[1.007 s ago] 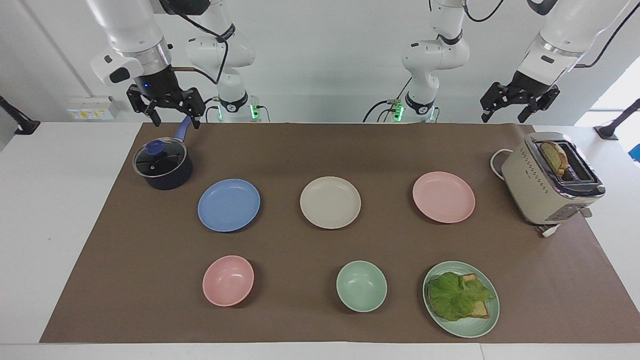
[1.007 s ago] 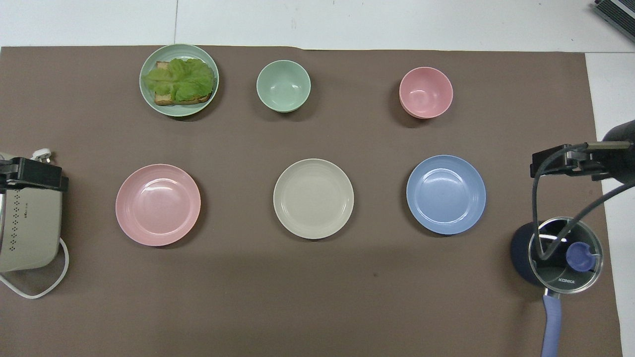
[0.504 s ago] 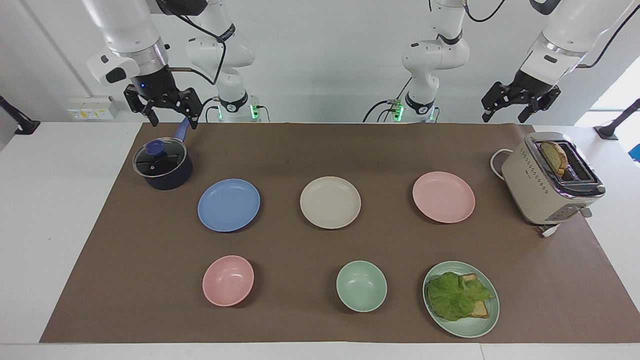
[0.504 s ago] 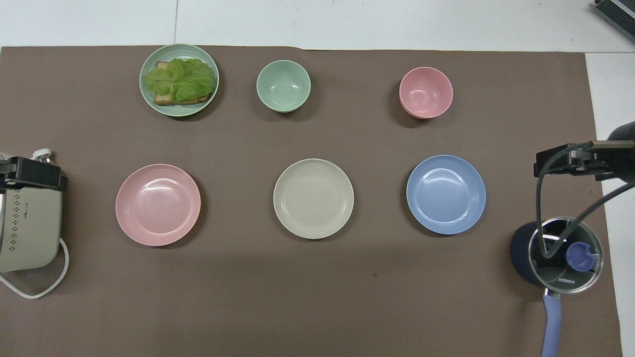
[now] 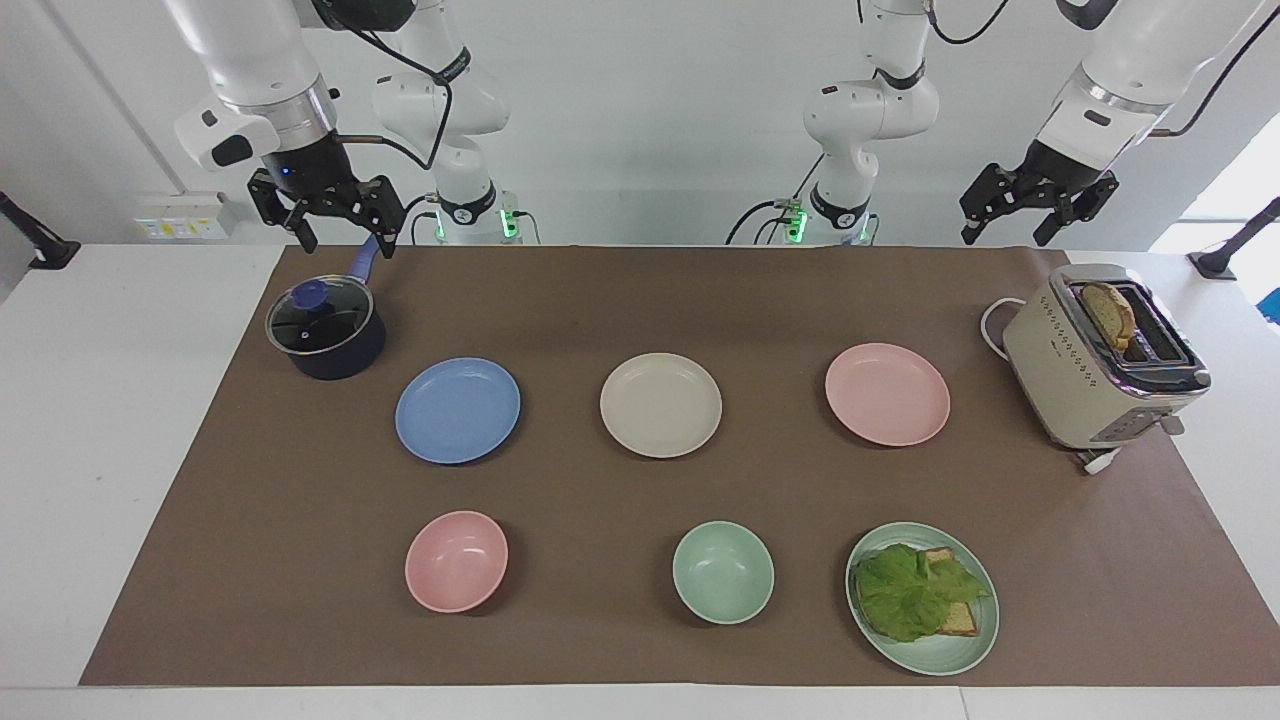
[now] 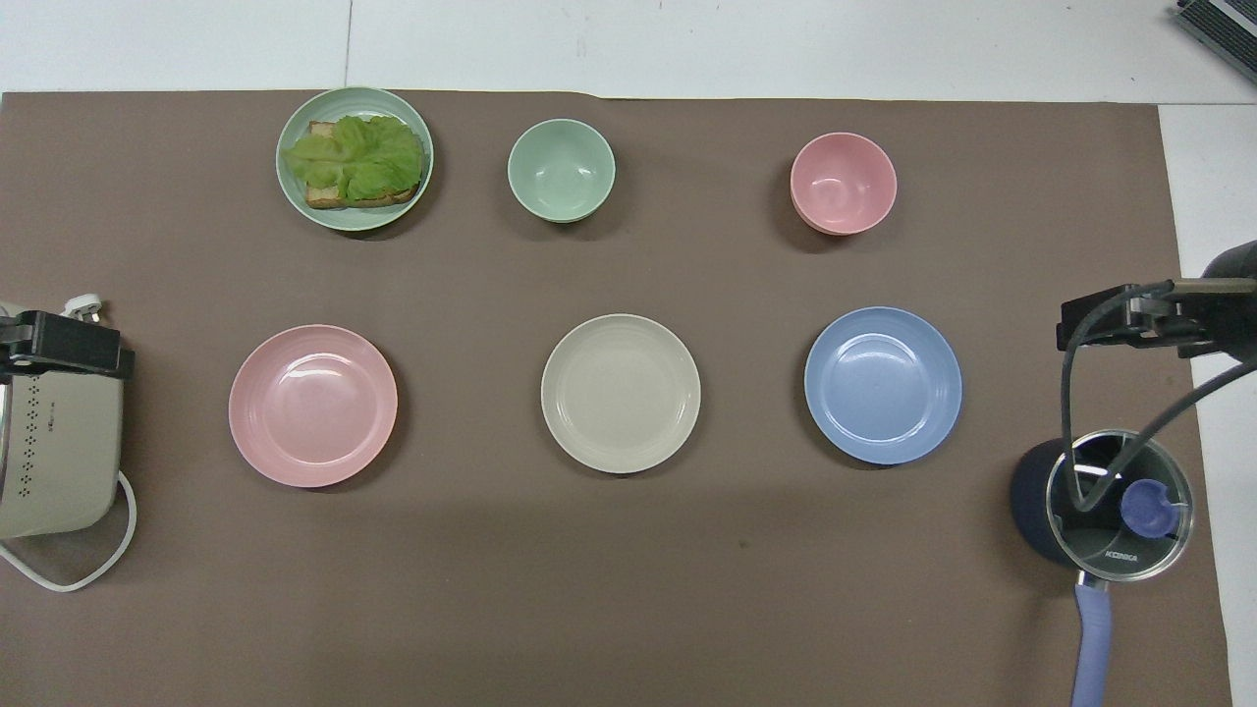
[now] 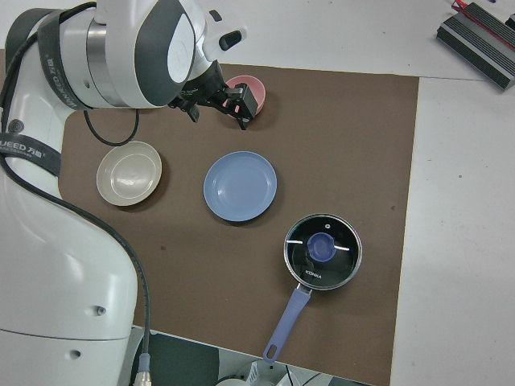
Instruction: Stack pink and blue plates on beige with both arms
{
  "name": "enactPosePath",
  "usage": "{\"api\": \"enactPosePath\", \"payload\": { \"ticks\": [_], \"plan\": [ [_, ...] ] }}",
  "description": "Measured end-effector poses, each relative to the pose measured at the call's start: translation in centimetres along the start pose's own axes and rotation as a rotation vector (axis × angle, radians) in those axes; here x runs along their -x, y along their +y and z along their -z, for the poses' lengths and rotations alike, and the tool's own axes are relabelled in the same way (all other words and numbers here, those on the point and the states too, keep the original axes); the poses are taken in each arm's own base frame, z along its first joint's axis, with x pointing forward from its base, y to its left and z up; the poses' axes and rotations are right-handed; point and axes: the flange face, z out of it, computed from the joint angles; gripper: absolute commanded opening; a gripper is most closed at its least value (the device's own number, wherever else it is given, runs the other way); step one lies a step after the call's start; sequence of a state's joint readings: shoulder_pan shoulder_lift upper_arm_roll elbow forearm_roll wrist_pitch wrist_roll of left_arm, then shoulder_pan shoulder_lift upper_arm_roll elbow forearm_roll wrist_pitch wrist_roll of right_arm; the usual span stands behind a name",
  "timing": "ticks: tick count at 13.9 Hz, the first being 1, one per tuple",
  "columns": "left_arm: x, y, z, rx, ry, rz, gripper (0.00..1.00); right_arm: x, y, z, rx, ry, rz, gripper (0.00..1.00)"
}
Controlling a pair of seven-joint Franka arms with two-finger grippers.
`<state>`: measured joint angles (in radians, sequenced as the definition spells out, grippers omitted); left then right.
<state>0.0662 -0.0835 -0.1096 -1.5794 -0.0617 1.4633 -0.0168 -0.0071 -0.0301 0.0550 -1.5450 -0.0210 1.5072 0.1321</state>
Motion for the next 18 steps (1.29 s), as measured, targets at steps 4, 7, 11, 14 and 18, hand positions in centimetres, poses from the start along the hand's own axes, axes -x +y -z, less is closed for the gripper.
{"api": "enactPosePath", "payload": {
  "ticks": [4, 7, 11, 14, 18],
  "plan": [
    [0.11, 0.03, -0.09, 0.0, -0.004, 0.0, 1.0, 0.0, 0.0, 0.0, 0.0, 0.0, 0.0, 1.0],
    [0.42, 0.05, -0.23, -0.001, -0.008, 0.0, 1.0, 0.0, 0.0, 0.0, 0.0, 0.0, 0.0, 1.0],
    [0.46, 0.04, -0.44, -0.002, -0.013, 0.0, 1.0, 0.0, 0.0, 0.0, 0.0, 0.0, 0.0, 1.0],
    [0.46, 0.05, -0.44, -0.002, -0.013, 0.0, 1.0, 0.0, 0.0, 0.0, 0.0, 0.0, 0.0, 1.0],
    [0.46, 0.13, -0.45, -0.002, -0.013, -0.001, 1.0, 0.0, 0.0, 0.0, 0.0, 0.0, 0.0, 1.0]
  ]
}}
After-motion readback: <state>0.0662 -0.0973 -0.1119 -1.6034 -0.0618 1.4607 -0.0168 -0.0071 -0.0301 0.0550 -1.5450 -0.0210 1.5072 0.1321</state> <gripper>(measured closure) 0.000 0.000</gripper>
